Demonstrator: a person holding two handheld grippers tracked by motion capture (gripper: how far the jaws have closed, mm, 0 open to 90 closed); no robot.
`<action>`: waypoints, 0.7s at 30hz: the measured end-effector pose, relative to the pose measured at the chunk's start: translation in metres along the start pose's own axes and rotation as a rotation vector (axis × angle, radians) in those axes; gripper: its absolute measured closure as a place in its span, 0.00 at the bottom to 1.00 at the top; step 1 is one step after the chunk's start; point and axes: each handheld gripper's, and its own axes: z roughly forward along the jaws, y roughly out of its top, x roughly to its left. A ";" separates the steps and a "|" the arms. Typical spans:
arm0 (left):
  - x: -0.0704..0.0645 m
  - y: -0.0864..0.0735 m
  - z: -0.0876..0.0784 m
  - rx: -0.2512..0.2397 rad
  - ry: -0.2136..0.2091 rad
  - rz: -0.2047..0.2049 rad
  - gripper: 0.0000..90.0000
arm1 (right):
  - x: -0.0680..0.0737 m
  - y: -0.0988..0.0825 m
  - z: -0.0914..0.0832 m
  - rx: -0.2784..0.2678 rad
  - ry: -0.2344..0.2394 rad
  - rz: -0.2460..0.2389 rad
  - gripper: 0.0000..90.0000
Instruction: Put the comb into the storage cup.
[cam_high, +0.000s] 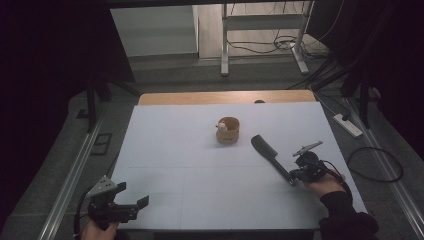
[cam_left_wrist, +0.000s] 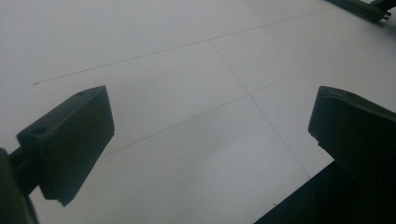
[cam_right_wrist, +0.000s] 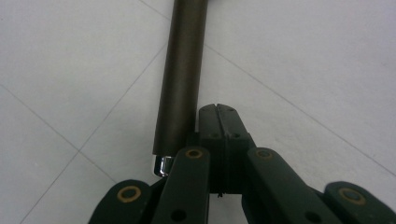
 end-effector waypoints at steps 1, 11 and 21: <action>0.000 0.000 0.000 0.001 0.001 0.002 0.01 | 0.001 0.000 0.000 0.000 0.003 -0.001 1.00; 0.000 0.000 0.000 0.001 0.000 -0.001 0.01 | 0.007 0.000 0.000 0.005 0.012 -0.015 1.00; 0.000 0.000 0.000 0.001 0.000 -0.002 0.01 | 0.006 0.001 -0.020 -0.080 -0.025 0.004 0.84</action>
